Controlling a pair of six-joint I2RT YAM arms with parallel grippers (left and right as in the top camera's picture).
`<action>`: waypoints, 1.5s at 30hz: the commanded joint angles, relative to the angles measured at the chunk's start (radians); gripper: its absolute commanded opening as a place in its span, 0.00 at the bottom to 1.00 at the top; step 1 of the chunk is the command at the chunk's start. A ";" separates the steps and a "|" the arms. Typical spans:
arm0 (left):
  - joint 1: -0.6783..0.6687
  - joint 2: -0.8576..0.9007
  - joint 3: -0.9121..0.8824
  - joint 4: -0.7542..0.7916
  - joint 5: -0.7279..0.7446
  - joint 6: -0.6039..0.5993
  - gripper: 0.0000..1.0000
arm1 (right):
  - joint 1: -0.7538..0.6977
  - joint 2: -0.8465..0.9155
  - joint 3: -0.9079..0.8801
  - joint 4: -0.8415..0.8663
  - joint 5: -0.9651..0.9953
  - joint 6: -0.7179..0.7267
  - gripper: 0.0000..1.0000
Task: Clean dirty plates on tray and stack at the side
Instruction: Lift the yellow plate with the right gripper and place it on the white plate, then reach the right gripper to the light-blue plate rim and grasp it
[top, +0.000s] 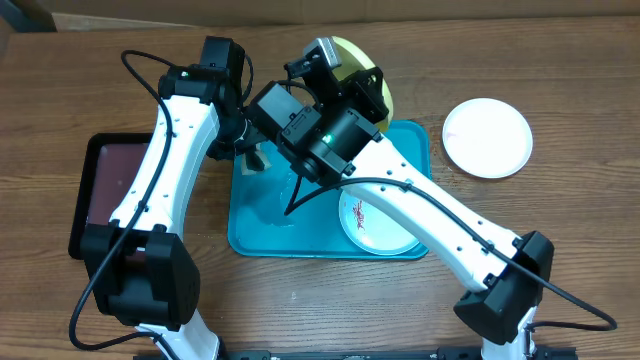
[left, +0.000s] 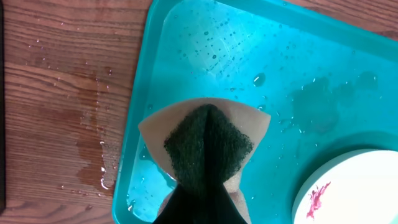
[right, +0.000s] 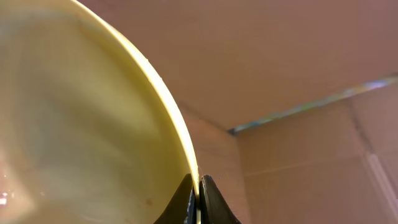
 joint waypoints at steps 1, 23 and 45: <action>0.000 0.006 -0.004 0.001 0.016 0.019 0.05 | -0.084 -0.019 0.022 0.003 -0.308 0.050 0.04; -0.001 0.006 -0.004 0.015 0.047 0.041 0.04 | -1.214 0.034 -0.147 -0.094 -1.583 0.155 0.04; -0.001 0.006 -0.004 0.020 0.048 0.053 0.04 | -1.189 0.034 -0.463 0.124 -1.524 0.173 1.00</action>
